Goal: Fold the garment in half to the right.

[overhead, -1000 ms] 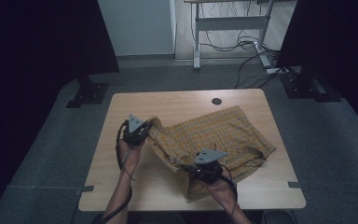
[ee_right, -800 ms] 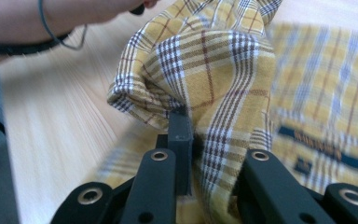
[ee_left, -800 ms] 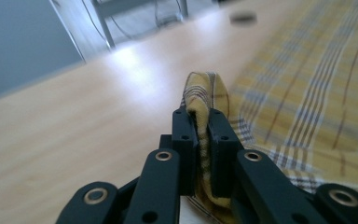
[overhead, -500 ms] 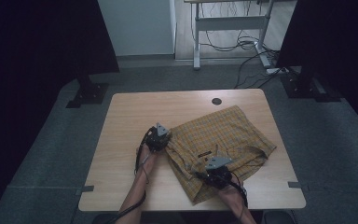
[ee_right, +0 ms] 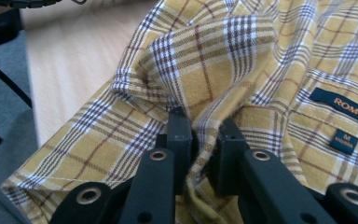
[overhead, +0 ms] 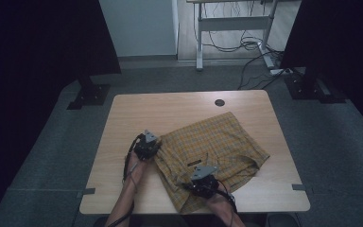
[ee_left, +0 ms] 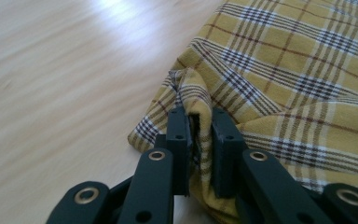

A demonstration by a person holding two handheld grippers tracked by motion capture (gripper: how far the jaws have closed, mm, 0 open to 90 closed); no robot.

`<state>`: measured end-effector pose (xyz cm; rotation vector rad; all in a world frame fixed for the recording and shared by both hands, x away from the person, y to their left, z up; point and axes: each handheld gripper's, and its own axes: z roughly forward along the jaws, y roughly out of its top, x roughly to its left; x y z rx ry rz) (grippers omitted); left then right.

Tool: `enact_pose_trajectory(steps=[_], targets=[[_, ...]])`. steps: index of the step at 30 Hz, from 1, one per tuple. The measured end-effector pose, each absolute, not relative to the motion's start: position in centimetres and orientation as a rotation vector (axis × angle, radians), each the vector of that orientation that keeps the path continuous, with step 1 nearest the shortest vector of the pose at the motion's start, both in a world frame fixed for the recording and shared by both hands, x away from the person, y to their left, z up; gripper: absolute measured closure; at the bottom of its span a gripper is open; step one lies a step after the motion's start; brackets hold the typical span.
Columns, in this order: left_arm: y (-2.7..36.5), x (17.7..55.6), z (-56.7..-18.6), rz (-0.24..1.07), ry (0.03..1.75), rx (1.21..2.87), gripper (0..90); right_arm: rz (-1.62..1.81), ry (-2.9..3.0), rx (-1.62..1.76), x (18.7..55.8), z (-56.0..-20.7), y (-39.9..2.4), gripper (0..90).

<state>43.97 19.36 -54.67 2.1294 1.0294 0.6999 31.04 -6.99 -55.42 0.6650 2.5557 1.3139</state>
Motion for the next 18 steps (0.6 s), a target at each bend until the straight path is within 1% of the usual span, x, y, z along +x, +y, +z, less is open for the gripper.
enact_pose_trajectory(steps=[11, 16, 18], targets=[[24.8, 40.6, -54.7, 0.707, 1.113, 2.092, 80.7, 1.358, 2.637, 0.513, 29.5, -55.5, -1.1, 78.7], [26.1, 40.0, -54.9, 0.691, 1.107, 2.058, 80.3, 1.374, 2.668, 0.502, 29.3, -55.4, 0.1, 78.4], [26.2, 40.0, -54.9, 0.729, 1.098, 2.065, 80.3, 1.371, 2.670, 0.496, 29.2, -55.3, 0.2, 78.5]])
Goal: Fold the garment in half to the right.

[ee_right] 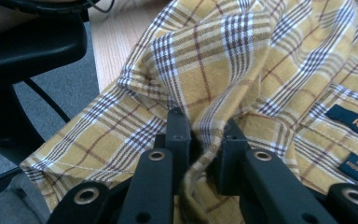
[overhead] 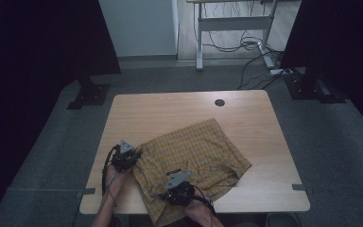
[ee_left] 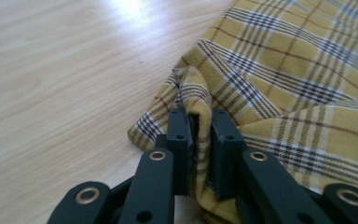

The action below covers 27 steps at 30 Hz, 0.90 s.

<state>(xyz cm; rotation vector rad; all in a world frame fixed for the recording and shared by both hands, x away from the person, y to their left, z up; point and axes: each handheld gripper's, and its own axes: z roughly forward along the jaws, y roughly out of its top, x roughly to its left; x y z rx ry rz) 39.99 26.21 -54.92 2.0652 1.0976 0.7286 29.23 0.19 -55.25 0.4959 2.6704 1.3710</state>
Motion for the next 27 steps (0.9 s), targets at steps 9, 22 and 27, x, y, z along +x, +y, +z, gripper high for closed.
enact_pose_trajectory(steps=[9, 22, 27], targets=[[26.6, 39.8, -50.3, 0.910, 1.037, 1.965, 80.9, 1.519, 2.536, 0.416, 28.4, -50.8, -0.4, 80.7], [22.0, 40.9, -41.4, 0.931, 0.892, 1.799, 81.0, 1.611, 2.332, 0.413, 27.7, -44.6, -5.1, 80.8], [18.5, 43.2, -43.5, 0.866, 0.894, 1.830, 80.9, 1.548, 2.293, 0.509, 28.1, -45.3, -8.6, 80.7]])
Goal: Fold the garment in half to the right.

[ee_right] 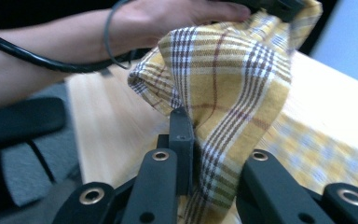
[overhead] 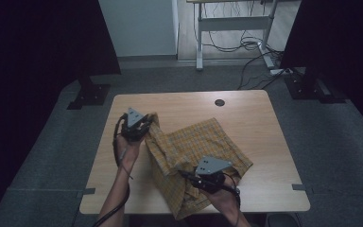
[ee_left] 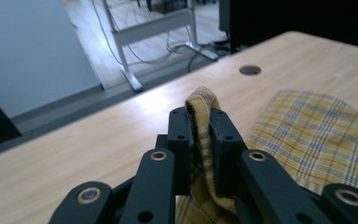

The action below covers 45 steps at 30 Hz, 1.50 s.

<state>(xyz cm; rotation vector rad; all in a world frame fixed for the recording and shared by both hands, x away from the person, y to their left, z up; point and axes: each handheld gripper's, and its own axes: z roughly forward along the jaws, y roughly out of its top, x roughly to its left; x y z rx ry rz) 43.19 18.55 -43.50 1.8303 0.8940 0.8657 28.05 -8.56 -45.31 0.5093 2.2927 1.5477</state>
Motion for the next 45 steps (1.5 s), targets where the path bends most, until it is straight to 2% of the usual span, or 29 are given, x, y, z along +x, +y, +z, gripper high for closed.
enact_pose_trajectory(steps=[7, 13, 21, 31, 41, 45], targets=[[14.7, 45.8, -49.6, 0.814, 0.935, 1.977, 80.9, 1.388, 2.350, 0.661, 29.6, -50.3, -11.0, 80.7], [14.1, 46.2, -53.7, 0.804, 0.944, 2.159, 78.4, 1.235, 2.457, 0.716, 30.6, -54.2, -11.1, 79.9], [15.3, 45.5, -54.4, 0.788, 0.941, 2.184, 77.1, 1.224, 2.494, 0.720, 30.4, -55.2, -10.1, 80.0], [19.8, 42.9, -54.9, 0.744, 1.012, 2.109, 77.2, 1.272, 2.544, 0.650, 29.4, -55.6, -7.2, 80.0], [25.7, 39.7, -54.9, 0.742, 1.112, 2.066, 77.5, 1.343, 2.631, 0.497, 27.9, -55.8, -1.2, 79.8], [27.0, 39.2, -54.4, 0.834, 1.106, 2.060, 77.7, 1.370, 2.610, 0.446, 27.2, -55.6, 0.2, 80.9]])
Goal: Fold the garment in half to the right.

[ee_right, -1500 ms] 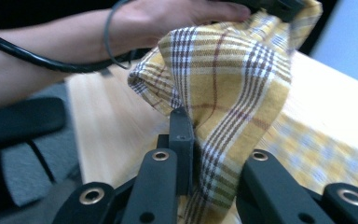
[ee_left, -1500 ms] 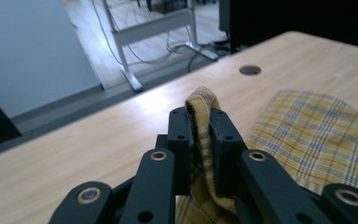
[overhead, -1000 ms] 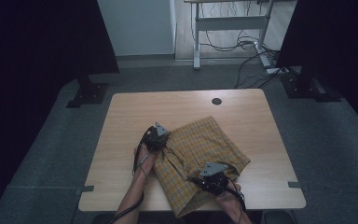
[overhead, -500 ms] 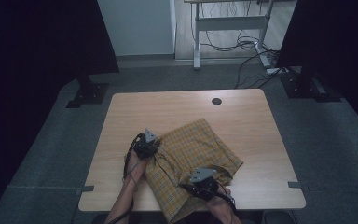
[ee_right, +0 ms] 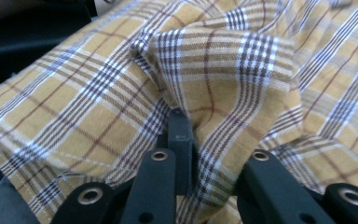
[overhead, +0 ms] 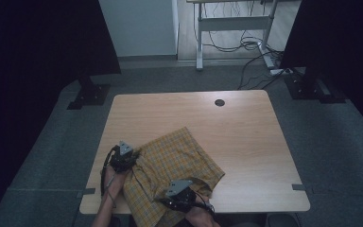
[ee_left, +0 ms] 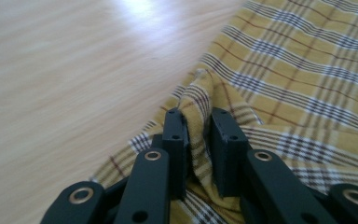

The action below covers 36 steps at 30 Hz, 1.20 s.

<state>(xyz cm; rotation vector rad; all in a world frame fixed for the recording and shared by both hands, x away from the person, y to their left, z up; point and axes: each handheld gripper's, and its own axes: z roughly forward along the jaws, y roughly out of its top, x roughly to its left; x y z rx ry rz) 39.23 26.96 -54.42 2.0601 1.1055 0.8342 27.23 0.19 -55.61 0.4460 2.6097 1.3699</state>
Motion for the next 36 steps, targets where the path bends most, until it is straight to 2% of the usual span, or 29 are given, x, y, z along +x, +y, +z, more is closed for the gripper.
enact_pose_trajectory(steps=[5, 11, 12, 15, 17, 20, 24, 27, 28, 29, 30, 31, 36], targets=[[27.8, 39.1, -51.5, 0.932, 1.071, 1.951, 79.4, 1.490, 2.519, 0.410, 26.8, -52.9, 0.2, 82.1], [26.6, 38.8, -45.9, 1.081, 0.964, 1.857, 79.7, 1.596, 2.422, 0.418, 27.1, -48.6, -1.3, 82.2], [26.6, 38.8, -45.9, 1.081, 0.964, 1.857, 79.6, 1.596, 2.422, 0.418, 27.1, -48.6, -1.3, 82.2], [24.7, 39.1, -43.0, 1.121, 0.907, 1.807, 79.6, 1.640, 2.368, 0.441, 27.2, -46.8, -3.0, 82.2], [23.3, 39.5, -42.4, 1.132, 0.883, 1.802, 79.6, 1.642, 2.347, 0.454, 27.2, -46.2, -4.1, 82.1], [21.8, 40.3, -42.6, 1.124, 0.875, 1.802, 79.7, 1.633, 2.328, 0.477, 27.4, -46.1, -5.2, 82.0], [18.9, 42.6, -44.9, 1.071, 0.879, 1.851, 79.6, 1.598, 2.311, 0.573, 28.1, -47.2, -7.5, 81.9], [16.4, 44.6, -48.5, 1.025, 0.891, 1.975, 79.6, 1.541, 2.338, 0.687, 29.1, -49.9, -9.4, 81.7], [16.4, 44.6, -48.5, 1.025, 0.891, 1.975, 79.6, 1.541, 2.338, 0.687, 29.1, -49.9, -9.4, 81.7], [15.4, 45.3, -50.4, 1.006, 0.899, 2.058, 79.5, 1.499, 2.365, 0.738, 29.7, -51.4, -10.0, 81.6], [15.4, 45.3, -50.4, 1.006, 0.899, 2.058, 79.4, 1.499, 2.365, 0.738, 29.7, -51.4, -10.0, 81.6], [14.8, 45.8, -52.1, 0.992, 0.902, 2.146, 79.1, 1.454, 2.402, 0.778, 30.2, -52.8, -10.4, 81.4], [14.5, 45.9, -54.4, 0.966, 0.903, 2.247, 78.0, 1.377, 2.473, 0.810, 30.7, -55.3, -10.7, 81.1]])
